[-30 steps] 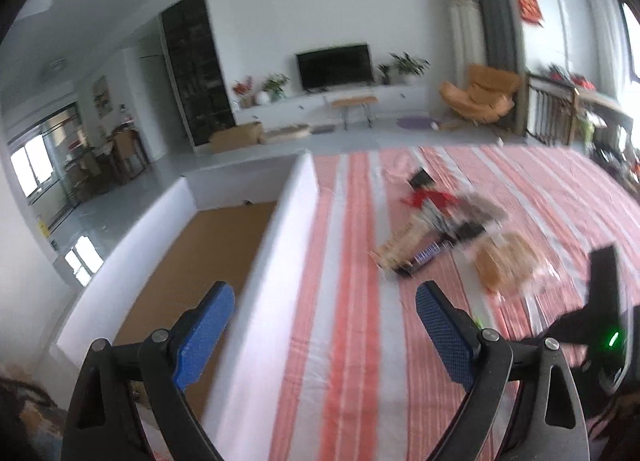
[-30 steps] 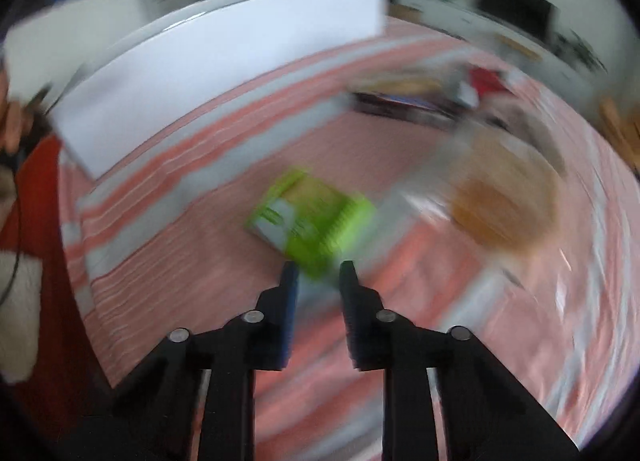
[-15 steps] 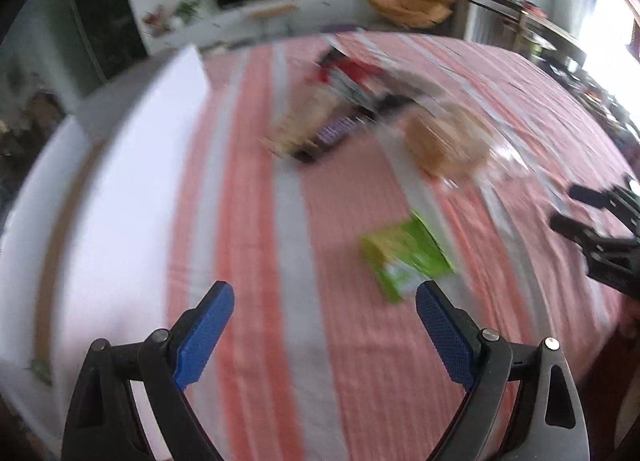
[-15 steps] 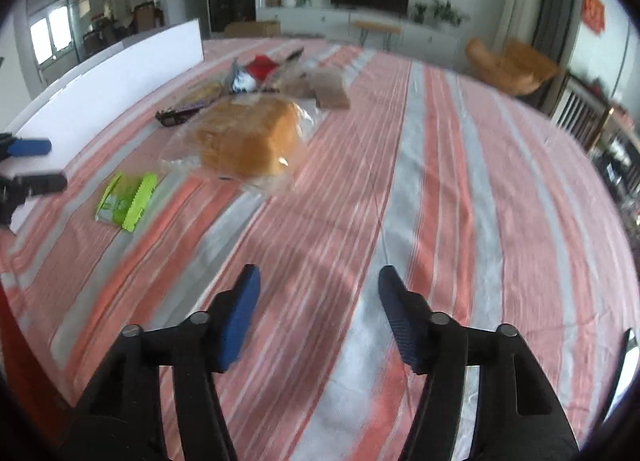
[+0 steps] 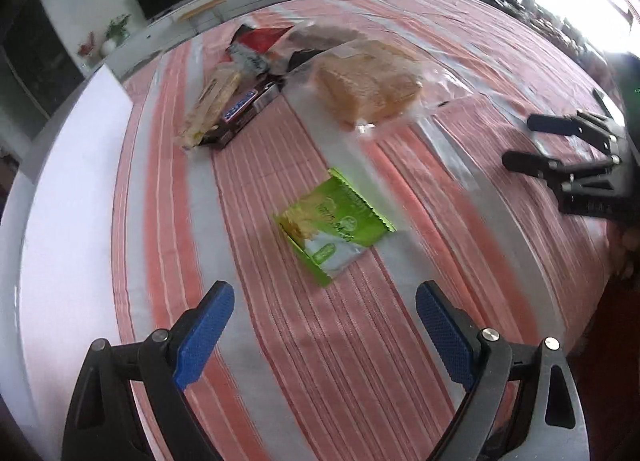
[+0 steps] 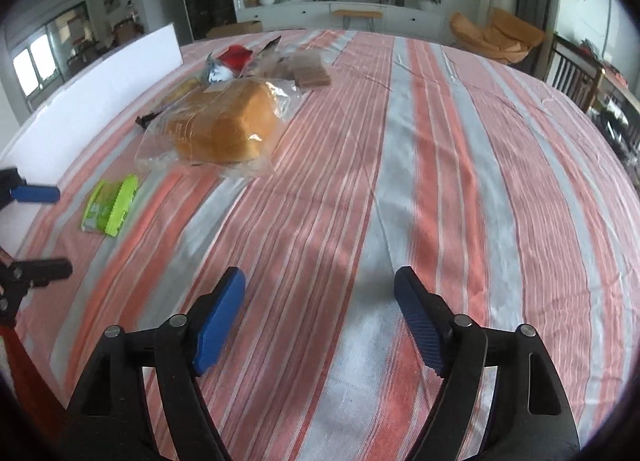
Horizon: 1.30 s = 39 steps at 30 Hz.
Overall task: Organize snacks
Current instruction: 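Withdraw the open left tool from the box back over the snacks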
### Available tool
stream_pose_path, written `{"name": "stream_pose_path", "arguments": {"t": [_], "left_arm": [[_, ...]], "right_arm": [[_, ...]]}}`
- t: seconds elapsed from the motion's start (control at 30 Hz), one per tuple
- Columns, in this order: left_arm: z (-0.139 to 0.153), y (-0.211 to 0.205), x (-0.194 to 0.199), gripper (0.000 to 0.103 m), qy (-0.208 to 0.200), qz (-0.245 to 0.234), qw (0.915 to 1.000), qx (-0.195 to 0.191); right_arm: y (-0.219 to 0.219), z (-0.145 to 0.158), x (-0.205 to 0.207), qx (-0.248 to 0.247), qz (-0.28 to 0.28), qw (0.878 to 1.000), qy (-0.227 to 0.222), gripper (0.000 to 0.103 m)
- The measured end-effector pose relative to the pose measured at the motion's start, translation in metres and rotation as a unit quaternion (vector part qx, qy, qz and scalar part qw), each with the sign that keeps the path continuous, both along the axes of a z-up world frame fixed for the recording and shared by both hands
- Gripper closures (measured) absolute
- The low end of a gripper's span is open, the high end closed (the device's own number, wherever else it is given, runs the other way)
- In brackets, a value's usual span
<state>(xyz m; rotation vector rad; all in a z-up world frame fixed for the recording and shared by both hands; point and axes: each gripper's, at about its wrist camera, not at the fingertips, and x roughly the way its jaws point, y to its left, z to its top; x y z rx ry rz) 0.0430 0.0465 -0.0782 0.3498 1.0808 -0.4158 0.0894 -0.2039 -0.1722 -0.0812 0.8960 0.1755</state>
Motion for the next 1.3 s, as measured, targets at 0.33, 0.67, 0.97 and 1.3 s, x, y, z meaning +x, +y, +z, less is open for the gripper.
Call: {"name": "stream_pose_path", "arguments": {"t": [0.33, 0.67, 0.97, 1.3], "left_arm": [[0.004, 0.007, 0.004, 0.011, 0.010, 0.030, 0.9986, -0.042], [0.037, 0.044, 0.065, 0.011, -0.008, 0.057, 0.9981, -0.022], [0.034, 0.008, 0.133, 0.015, -0.006, -0.002, 1.0000, -0.006], [-0.002, -0.034, 0.172, 0.043, 0.007, -0.045, 0.9985, 0.029]], "right_arm": [[0.003, -0.002, 0.002, 0.003, 0.004, 1.000, 0.001, 0.018], [0.003, -0.002, 0.003, 0.002, 0.002, 1.000, 0.001, 0.017], [0.004, -0.002, 0.003, 0.001, 0.001, 1.000, 0.001, 0.017], [0.005, -0.002, 0.004, 0.002, 0.003, 1.000, 0.002, 0.015]]}}
